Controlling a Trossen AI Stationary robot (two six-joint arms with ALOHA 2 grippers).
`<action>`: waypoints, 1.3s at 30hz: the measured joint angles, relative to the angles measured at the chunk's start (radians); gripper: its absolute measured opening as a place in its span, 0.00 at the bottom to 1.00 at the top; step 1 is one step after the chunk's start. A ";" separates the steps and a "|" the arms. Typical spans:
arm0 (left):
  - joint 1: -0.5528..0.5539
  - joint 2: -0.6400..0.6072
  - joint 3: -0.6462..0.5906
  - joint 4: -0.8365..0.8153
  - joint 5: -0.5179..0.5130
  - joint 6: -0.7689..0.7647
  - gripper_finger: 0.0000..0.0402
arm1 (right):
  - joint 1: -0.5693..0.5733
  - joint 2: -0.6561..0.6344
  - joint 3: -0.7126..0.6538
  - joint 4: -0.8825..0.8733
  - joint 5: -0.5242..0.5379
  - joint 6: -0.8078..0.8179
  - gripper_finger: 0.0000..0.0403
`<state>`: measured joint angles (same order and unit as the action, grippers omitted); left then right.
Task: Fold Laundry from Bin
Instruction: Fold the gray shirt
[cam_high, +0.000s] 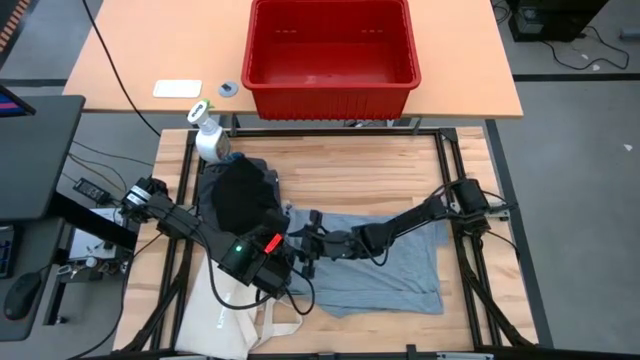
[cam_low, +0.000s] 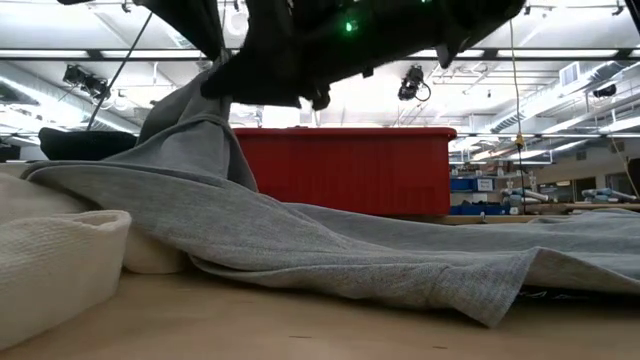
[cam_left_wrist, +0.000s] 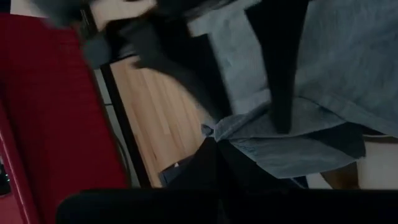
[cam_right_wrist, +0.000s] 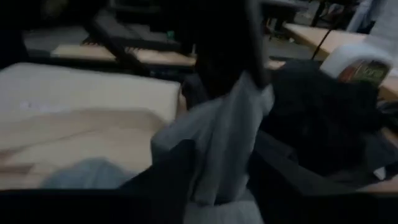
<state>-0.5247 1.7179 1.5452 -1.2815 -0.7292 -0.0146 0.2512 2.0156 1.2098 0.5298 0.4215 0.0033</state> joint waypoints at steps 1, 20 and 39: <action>0.000 0.000 0.000 0.000 -0.002 0.000 0.01 | -0.002 0.004 0.000 -0.007 -0.004 0.002 0.40; -0.019 0.000 -0.002 -0.199 0.096 -0.482 0.38 | 0.016 0.017 -0.001 -0.088 0.082 0.036 0.03; -0.029 -0.214 -0.678 0.801 0.047 -0.693 0.66 | 0.057 0.017 -0.001 -0.120 0.207 0.042 0.03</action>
<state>-0.5540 1.5038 0.8668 -0.4804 -0.6818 -0.7075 0.3084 2.0323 1.2083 0.4097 0.6281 0.0448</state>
